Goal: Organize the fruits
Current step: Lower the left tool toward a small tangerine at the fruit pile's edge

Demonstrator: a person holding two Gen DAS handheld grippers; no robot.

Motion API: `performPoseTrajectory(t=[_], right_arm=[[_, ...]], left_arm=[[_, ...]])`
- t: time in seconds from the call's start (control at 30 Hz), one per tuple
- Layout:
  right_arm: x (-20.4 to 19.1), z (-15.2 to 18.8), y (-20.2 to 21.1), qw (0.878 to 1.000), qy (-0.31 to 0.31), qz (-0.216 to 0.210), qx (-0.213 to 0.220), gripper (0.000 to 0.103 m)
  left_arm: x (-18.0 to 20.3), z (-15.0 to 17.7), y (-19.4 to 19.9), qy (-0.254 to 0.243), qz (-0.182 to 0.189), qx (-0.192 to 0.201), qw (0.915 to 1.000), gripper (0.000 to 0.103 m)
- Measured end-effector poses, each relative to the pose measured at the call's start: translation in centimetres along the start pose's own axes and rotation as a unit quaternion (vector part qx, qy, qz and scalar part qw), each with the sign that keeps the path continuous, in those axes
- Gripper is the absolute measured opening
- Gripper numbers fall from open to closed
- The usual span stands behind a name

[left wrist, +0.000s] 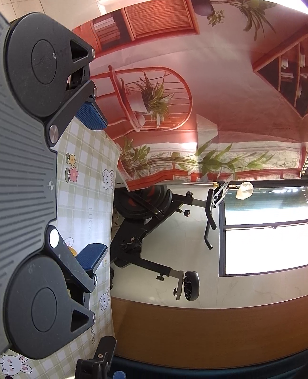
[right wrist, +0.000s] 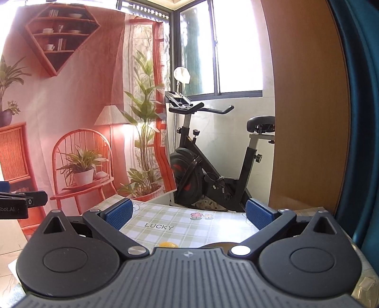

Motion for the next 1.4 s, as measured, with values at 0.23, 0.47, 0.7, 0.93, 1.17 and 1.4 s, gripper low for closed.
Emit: performPoseTrajectory(t=[0.23,0.47,0.7,0.93,1.17,1.4], right_arm=[[-0.4,3.5,-2.5,0.999,-0.013,-0.019,-0.037,0.103],[-0.3,6.3,-3.3,0.997,-0.019,-0.043,-0.059,0.103],[-0.4,9.7,-4.1,0.99,0.0,-0.046,-0.133,0.103],[0.7,11.6,-3.9,0.985,-0.006,-0.026,-0.168,0.096],[0.1,13.0,-2.7,0.98,-0.003,-0.04,-0.196,0.096],[-0.8,13.5,-2.3,0.975,0.006,-0.059,-0.213,0.096]], left_arm=[[0.8,2.2,-1.9,0.025,0.045,-0.013,0.9986,0.102],[1.5,6.6,-4.0,0.099,0.106,-0.112,0.9831,0.096],[2.4,8.8,-4.1,0.077,0.106,-0.146,0.9806,0.095],[3.1,10.3,-3.7,0.042,0.102,-0.189,0.9758,0.095],[2.7,11.2,-3.1,0.063,0.092,-0.228,0.9672,0.092],[2.4,12.3,-2.9,0.061,0.088,-0.263,0.959,0.083]])
Point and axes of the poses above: each gripper's, at about its wrist camera, not at the fingertips, and y roughly against the way its jaws point, x to its right, z to its underside, the point moved 10 cm from there along -y, roughly the way its jaws point, and after that the axes turned 9 degrees about x, right-handed, at the moved point
